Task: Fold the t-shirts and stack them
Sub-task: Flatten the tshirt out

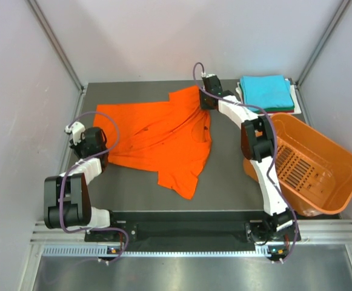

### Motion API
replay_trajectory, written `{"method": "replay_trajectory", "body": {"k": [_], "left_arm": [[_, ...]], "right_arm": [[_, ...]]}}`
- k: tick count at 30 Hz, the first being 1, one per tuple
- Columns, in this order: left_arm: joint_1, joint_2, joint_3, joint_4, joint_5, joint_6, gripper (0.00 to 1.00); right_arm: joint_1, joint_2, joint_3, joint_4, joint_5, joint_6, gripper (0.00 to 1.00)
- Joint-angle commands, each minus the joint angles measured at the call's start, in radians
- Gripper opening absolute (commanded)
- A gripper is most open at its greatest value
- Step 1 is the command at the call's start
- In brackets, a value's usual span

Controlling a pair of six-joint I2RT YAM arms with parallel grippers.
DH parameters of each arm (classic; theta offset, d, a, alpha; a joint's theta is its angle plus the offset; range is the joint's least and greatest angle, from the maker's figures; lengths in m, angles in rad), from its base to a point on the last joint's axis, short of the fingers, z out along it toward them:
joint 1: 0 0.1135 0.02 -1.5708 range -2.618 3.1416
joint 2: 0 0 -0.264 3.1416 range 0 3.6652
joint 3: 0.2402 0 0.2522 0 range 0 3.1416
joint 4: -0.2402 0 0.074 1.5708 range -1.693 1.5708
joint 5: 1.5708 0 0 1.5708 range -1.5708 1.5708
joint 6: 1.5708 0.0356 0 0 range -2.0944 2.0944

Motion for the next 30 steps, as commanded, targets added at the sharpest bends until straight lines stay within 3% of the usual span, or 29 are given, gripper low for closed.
{"method": "replay_trajectory", "body": {"k": [1, 5, 8, 11, 15, 23, 30], "left_arm": [[0.008, 0.003, 0.042, 0.062, -0.012, 0.005, 0.00], [0.008, 0.003, 0.042, 0.081, -0.010, 0.007, 0.00], [0.008, -0.003, 0.039, 0.088, -0.002, 0.004, 0.00], [0.008, -0.009, 0.039, 0.095, 0.015, -0.001, 0.00], [0.006, -0.015, 0.046, 0.093, 0.033, 0.000, 0.00], [-0.001, -0.037, 0.063, 0.033, 0.085, -0.062, 0.00], [-0.012, -0.057, 0.066, 0.024, 0.100, -0.055, 0.00]], "right_arm": [[-0.003, -0.172, 0.000, 0.028, -0.005, -0.008, 0.36], [0.043, -0.359, -0.097, -0.118, 0.009, 0.065, 0.36], [0.108, -0.553, -0.290, -0.178, 0.069, 0.151, 0.35], [0.157, -0.796, -0.610, -0.161, 0.009, 0.284, 0.34], [0.247, -1.000, -0.920, -0.075, -0.058, 0.487, 0.29], [0.558, -1.087, -1.256, -0.032, 0.015, 1.056, 0.31], [0.700, -1.016, -1.241, -0.072, 0.080, 1.241, 0.30]]}}
